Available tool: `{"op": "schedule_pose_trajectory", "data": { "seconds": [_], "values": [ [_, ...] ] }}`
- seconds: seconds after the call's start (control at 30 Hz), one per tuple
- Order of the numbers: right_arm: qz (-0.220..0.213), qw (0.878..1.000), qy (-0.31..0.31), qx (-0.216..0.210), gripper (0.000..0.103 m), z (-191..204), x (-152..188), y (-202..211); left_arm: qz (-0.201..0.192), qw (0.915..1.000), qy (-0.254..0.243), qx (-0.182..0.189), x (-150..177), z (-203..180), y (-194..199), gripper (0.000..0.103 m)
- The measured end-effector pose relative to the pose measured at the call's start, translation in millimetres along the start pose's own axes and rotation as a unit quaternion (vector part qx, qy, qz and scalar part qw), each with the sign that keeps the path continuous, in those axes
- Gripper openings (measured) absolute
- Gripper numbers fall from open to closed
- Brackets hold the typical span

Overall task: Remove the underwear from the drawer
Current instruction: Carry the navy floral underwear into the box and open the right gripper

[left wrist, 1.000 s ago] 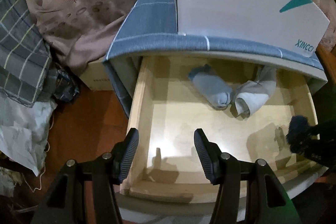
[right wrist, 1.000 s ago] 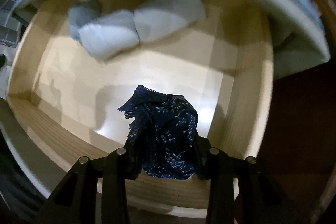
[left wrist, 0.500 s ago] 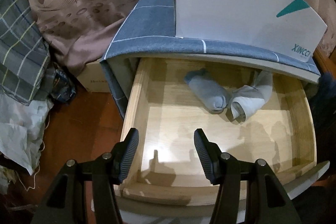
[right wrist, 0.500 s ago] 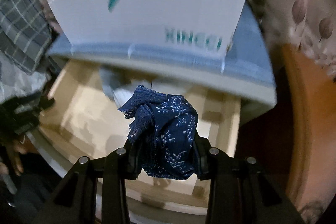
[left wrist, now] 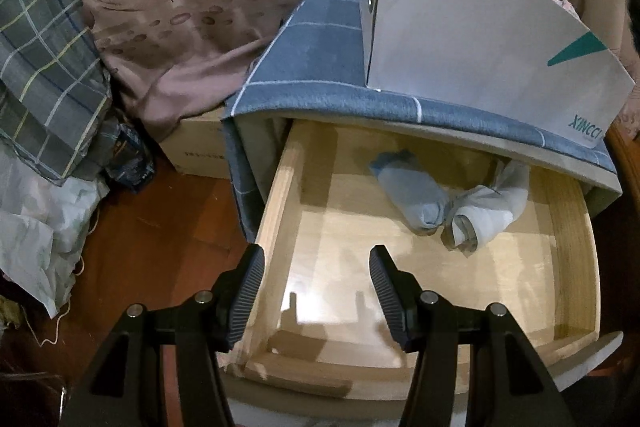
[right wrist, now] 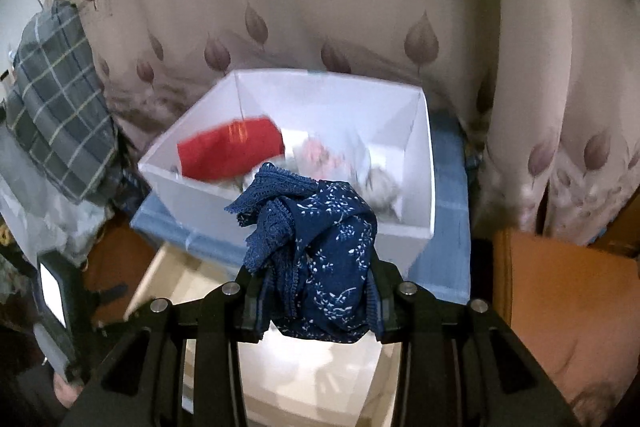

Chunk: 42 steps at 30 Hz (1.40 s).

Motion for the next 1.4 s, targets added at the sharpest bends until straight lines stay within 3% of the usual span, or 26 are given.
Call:
{"op": "schedule_pose_trajectory", "data": {
  "seconds": [0.3,0.67,0.93,1.23,1.4],
  "values": [
    [0.007,1.0,-0.002,-0.004,0.034,19.1,-41.6,-38.1,-0.008,1.0,0.0,0.0,-0.2,4.0,2.0,0.056],
    [0.058,0.998,0.018,0.011,0.034,35.6,-35.5,-119.0,-0.01,0.9999,0.003,0.003,-0.9,7.0,2.8,0.056],
    [0.089,0.996,0.013,0.023,0.034,32.2,-38.5,-154.3,-0.006,1.0,0.007,0.002,-0.9,6.7,1.1,0.056],
    [0.094,0.995,0.008,0.021,0.04,31.9,-38.3,-153.4,-0.001,0.9999,0.015,0.002,-0.3,10.5,0.8,0.056],
    [0.083,0.996,0.002,0.019,0.055,35.5,-44.1,-139.8,0.0,0.9998,0.019,0.002,-0.4,13.5,0.3,0.056]
  ]
}}
Point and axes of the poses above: each gripper's, at about its wrist camera, not at the fingertips, and y roughly against the way its jaws point, z to its left, x to its underside, the point moved 3 cm from there along -y, roughly the way its jaws point, and after that the axes turned 8 degrees about -z, right-handed, at the moved point
